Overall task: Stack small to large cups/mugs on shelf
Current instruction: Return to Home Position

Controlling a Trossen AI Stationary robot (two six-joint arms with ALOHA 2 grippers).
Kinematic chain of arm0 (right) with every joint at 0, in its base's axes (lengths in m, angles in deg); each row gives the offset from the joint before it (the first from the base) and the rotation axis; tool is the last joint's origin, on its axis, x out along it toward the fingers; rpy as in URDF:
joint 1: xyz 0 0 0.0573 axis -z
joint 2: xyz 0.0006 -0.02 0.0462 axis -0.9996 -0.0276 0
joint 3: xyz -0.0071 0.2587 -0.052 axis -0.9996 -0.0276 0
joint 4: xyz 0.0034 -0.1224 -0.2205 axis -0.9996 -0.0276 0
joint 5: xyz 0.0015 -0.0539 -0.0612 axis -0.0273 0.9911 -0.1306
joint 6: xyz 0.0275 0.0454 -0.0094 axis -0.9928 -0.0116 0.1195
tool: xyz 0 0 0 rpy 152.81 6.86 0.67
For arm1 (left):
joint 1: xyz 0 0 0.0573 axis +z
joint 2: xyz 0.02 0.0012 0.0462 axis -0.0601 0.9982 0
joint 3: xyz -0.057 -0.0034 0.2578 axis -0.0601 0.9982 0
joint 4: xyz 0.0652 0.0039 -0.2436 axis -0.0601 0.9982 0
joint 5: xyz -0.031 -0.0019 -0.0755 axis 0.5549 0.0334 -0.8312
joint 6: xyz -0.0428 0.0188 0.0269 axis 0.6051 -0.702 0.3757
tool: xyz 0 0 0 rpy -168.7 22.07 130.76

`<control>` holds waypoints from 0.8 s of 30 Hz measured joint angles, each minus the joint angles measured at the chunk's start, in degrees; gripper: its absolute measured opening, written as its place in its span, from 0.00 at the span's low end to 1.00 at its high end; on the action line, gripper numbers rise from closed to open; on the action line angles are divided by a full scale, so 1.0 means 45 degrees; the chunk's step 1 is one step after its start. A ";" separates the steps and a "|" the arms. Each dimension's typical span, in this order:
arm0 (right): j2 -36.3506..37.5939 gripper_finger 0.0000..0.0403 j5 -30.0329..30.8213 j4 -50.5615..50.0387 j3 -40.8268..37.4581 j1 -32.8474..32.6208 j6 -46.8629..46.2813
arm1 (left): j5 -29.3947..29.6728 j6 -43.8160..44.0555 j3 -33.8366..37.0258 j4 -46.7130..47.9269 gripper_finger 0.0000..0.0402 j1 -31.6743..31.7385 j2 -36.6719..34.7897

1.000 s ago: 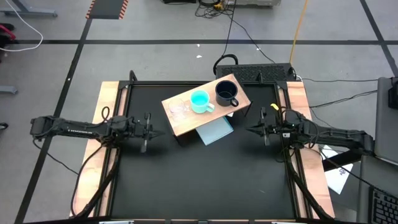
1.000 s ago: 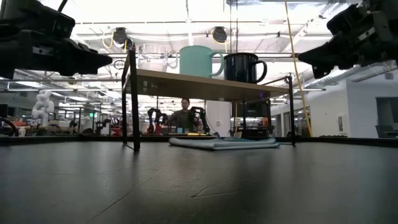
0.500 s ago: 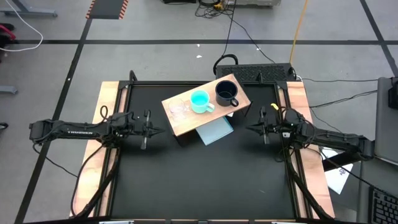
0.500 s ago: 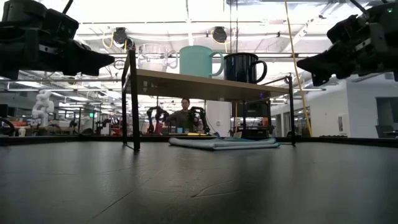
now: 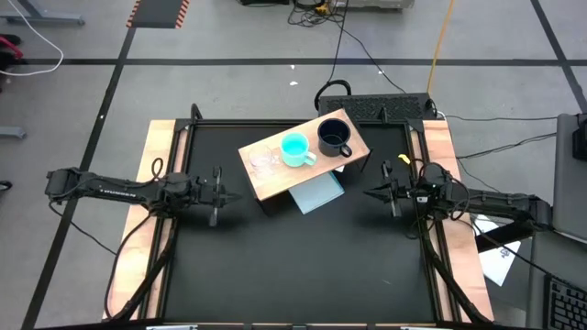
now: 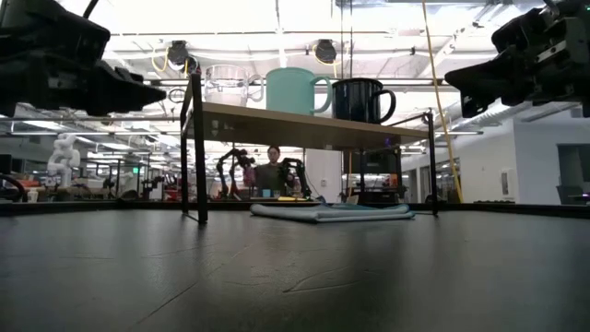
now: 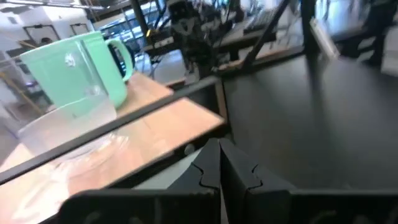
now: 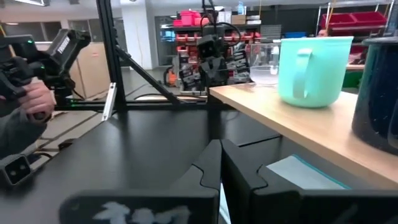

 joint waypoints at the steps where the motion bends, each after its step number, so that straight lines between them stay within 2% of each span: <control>1: 0.0005 0.00 0.0020 0.0000 0.0000 -0.0040 0.0105 | 0.0306 -0.0247 0.0000 0.0154 0.00 -0.0160 -0.0003; 4: 0.0005 0.00 0.0028 -0.0020 0.0000 -0.0059 0.0266 | 0.0754 -0.0626 0.0000 0.0658 0.00 -0.0399 0.0005; 12: 0.0005 0.00 0.0039 0.0031 -0.0010 -0.0054 0.0547 | 0.0778 -0.0346 0.0000 0.0702 0.00 -0.0397 0.0000; 24: 0.0005 0.00 0.0043 0.0214 -0.0015 -0.0054 0.0130 | 0.0778 0.1365 0.0000 0.0741 0.01 -0.0397 0.0000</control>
